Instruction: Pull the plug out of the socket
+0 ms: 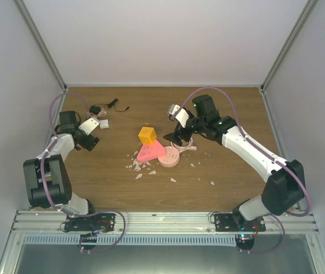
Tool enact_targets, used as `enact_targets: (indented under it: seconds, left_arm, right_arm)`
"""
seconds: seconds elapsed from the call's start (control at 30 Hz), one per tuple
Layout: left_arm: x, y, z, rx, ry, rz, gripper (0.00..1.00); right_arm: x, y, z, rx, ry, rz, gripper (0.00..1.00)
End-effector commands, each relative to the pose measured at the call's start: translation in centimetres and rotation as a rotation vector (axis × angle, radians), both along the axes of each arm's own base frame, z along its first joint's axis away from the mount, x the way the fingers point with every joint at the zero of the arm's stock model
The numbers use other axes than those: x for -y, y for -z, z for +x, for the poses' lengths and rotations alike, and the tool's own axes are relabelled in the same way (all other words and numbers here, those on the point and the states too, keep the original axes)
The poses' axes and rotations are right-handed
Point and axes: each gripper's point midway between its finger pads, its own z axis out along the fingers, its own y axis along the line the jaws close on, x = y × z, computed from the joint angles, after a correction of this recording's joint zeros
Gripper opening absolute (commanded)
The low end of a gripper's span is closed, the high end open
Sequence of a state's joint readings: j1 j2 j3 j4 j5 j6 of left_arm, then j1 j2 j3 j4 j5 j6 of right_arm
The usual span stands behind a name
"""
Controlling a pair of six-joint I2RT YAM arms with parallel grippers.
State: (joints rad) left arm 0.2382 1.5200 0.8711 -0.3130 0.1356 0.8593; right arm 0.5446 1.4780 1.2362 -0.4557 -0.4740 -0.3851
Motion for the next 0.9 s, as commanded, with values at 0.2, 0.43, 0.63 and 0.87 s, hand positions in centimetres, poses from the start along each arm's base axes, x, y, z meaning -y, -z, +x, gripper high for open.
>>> enact_targets:
  seconds: [0.2,0.43,0.63,0.87]
  left_arm:
    - [5.7,-6.7,0.6,0.063,0.151,-0.288,0.99]
    - [9.0,-10.2,0.7,0.086,0.225,-0.496,0.99]
    - [11.6,-12.2,1.7,0.043,0.182,-0.61,0.99]
    - [16.5,-11.3,1.6,-0.013,0.142,-0.617,0.99]
  right_arm:
    - [0.2,1.8,-0.7,-0.066,-0.025,0.01,1.0]
    - [0.4,3.7,-1.1,-0.122,-0.03,-0.011,1.0]
    - [0.5,5.5,-1.0,-0.142,-0.032,-0.034,1.0]
    - [0.2,7.9,-1.1,-0.128,-0.079,-0.046,1.0]
